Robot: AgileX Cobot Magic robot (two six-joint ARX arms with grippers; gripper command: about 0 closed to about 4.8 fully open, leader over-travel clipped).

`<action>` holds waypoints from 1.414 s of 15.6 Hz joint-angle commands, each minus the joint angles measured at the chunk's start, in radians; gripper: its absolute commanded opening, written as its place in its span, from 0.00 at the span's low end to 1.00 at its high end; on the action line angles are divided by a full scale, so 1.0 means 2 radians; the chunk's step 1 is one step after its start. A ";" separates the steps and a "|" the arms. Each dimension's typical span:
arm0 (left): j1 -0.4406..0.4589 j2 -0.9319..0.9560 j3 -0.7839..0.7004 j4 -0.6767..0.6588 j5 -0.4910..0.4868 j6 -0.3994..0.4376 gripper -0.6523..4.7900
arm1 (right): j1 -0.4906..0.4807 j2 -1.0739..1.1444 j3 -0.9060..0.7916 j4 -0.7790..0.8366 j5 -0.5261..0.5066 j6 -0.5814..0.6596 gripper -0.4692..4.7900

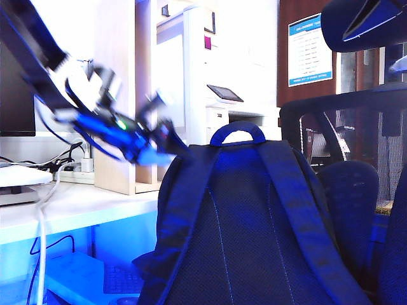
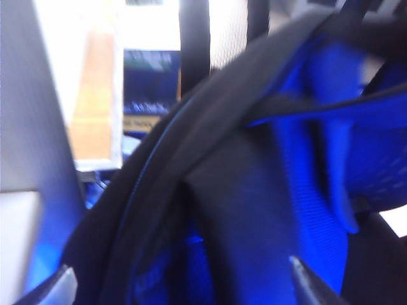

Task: Grab the backpack from the chair and place it on the desk.

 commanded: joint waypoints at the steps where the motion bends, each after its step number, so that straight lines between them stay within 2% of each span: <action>1: -0.011 0.029 0.038 -0.011 0.029 0.000 0.61 | 0.000 -0.001 0.005 0.008 -0.005 -0.001 0.91; 2: -0.012 0.029 0.038 -0.006 0.033 -0.002 0.14 | 0.000 -0.001 0.005 0.007 -0.005 -0.001 0.91; 3: -0.012 0.029 0.038 0.012 0.051 -0.004 0.10 | 0.000 -0.001 0.005 0.005 -0.005 -0.001 0.91; 6: -0.012 0.003 0.038 0.020 0.060 -0.004 0.11 | 0.000 -0.001 0.005 -0.006 -0.005 -0.001 0.91; 9: -0.012 -0.065 0.038 0.019 0.059 -0.017 0.11 | 0.000 -0.001 0.004 -0.034 -0.005 -0.001 0.91; 10: -0.012 -0.101 0.038 0.019 0.041 -0.018 0.11 | 0.000 -0.004 0.005 -0.030 -0.014 -0.001 0.91; 13: -0.011 -0.219 0.038 0.018 -0.055 -0.017 0.11 | -0.001 -0.029 0.005 0.008 -0.025 -0.001 0.91; 15: -0.011 -0.285 0.038 -0.006 -0.127 -0.017 0.11 | 0.000 -0.049 0.007 0.009 -0.095 0.013 0.91; 16: -0.011 -0.317 0.038 -0.016 -0.172 0.002 0.11 | 0.000 -0.051 0.011 0.009 -0.142 0.031 0.91; 17: -0.011 -0.344 0.039 -0.019 -0.199 0.023 0.11 | 0.000 -0.051 0.015 0.008 -0.166 0.039 0.91; 18: -0.011 -0.362 0.039 -0.019 -0.225 0.040 0.11 | 0.000 -0.051 0.017 0.009 -0.181 0.043 0.91; 21: -0.006 -0.430 0.039 -0.023 -0.362 0.133 0.11 | 0.000 -0.071 0.017 0.009 -0.218 0.069 0.91; 22: 0.019 -0.442 0.039 -0.022 -0.369 0.152 0.11 | 0.000 -0.076 0.017 0.010 -0.238 0.076 0.91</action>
